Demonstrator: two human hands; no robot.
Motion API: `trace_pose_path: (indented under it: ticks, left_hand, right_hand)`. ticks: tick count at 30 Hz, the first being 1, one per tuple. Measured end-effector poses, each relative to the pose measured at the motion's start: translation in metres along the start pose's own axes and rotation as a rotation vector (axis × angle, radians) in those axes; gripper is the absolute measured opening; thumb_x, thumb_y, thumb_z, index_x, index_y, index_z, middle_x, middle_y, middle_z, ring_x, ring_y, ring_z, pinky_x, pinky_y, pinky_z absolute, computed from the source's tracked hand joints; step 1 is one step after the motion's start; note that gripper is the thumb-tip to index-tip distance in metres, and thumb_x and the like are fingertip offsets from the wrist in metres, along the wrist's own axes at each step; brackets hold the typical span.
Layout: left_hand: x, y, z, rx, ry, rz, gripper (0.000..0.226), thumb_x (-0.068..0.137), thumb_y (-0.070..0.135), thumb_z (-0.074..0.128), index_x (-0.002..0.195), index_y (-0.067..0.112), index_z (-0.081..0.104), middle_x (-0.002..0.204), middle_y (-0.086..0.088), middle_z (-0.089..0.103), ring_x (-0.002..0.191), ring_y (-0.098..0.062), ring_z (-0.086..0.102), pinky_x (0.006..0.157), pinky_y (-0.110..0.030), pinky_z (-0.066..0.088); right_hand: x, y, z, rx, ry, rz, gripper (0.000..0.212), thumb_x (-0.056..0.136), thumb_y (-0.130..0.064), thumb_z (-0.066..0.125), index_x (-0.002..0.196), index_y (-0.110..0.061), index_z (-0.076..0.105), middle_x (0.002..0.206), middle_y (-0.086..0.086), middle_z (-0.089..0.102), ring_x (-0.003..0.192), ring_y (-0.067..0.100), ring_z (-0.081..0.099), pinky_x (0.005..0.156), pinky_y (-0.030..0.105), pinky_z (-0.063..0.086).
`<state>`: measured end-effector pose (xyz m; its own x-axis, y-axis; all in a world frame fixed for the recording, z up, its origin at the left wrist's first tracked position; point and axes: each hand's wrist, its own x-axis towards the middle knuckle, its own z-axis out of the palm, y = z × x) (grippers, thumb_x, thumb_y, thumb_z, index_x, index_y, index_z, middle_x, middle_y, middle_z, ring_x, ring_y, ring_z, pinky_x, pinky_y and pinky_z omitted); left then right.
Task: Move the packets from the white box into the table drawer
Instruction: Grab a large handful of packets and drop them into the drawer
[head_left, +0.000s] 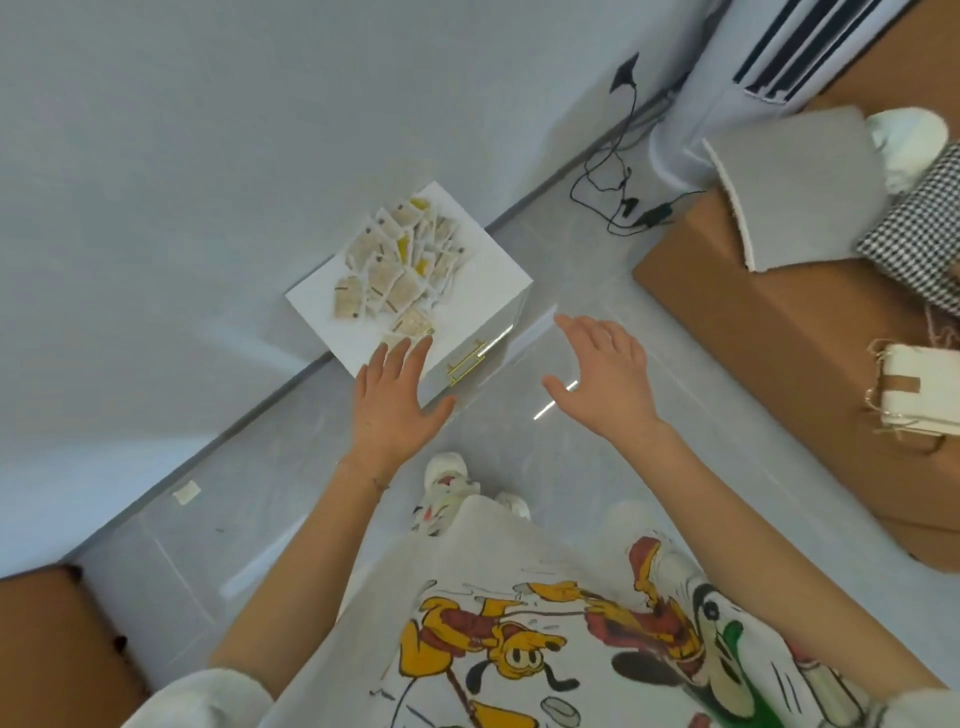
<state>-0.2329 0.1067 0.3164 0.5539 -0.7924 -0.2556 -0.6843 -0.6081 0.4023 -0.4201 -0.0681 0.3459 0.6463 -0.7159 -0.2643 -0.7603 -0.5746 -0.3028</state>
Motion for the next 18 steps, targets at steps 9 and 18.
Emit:
trace_pose_path:
  ticks: [9,18]
  left_hand:
    - [0.057,-0.078,-0.004,-0.045,0.018,-0.159,0.081,0.080,0.063,0.043,0.150,0.026,0.028,0.156,-0.005,0.031,0.146,-0.031,0.021,0.116,-0.049,0.019]
    - [0.117,-0.145,0.012,-0.092,-0.004,-0.321,0.076,0.087,0.053,0.061,0.150,0.024,0.029,0.154,-0.006,0.034,0.143,-0.030,0.026,0.115,-0.050,0.022]
  right_hand:
    - [0.104,-0.053,0.025,-0.005,-0.105,-0.097,0.074,0.087,-0.043,0.057,0.150,-0.029,0.022,0.154,0.003,0.030,0.142,0.027,0.020,0.117,0.044,0.015]
    - [0.199,-0.069,0.065,-0.003,-0.195,-0.086,0.076,0.086,-0.044,0.058,0.151,-0.029,0.021,0.153,0.001,0.031,0.141,0.025,0.024,0.114,0.043,0.022]
